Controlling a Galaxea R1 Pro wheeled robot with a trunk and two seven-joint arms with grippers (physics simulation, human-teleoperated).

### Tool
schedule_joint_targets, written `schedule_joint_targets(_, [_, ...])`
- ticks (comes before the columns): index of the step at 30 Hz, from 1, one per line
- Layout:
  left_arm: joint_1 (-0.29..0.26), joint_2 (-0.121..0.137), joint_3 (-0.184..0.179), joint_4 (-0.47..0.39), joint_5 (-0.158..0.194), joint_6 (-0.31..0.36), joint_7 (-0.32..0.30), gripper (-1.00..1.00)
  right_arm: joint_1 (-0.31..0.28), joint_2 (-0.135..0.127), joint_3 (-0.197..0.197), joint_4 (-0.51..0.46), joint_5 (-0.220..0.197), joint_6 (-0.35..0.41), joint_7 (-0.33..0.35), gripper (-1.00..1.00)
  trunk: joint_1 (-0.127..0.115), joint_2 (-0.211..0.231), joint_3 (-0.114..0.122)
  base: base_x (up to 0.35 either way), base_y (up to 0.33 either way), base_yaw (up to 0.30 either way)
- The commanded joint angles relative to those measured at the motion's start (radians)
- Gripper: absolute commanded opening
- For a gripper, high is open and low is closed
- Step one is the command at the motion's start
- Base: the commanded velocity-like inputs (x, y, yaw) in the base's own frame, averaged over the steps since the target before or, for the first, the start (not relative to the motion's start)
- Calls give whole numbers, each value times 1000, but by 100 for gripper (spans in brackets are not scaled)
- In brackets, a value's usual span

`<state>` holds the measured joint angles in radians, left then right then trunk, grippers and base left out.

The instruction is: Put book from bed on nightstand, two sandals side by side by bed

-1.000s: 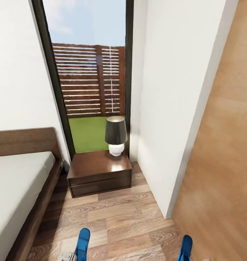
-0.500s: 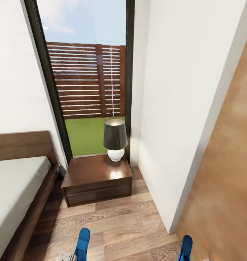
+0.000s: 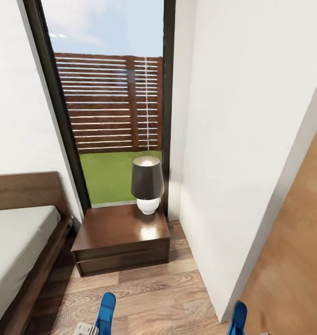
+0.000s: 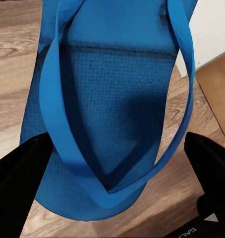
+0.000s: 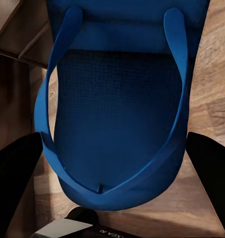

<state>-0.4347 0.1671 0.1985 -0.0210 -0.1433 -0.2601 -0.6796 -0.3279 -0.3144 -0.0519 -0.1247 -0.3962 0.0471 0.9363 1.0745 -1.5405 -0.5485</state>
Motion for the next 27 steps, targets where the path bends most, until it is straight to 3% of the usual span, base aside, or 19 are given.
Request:
schedule_joint_targets(1, [-1,0,9,1,-10,-5,-1,-100,0,0,-6,0,0,5,4,-100,0,0,-1,225,-124,228])
schedule_joint_targets(19, [-1,0,10,1,-10,-5,-1,-100,0,0,-6,0,0,5,4,-100,0,0,-1,135,-90,34])
schedule_joint_targets(27, [-1,0,10,1,-10,-6,-1,-100,0,0,-6,0,0,5,4,-100,0,0,-1,276,-2,0])
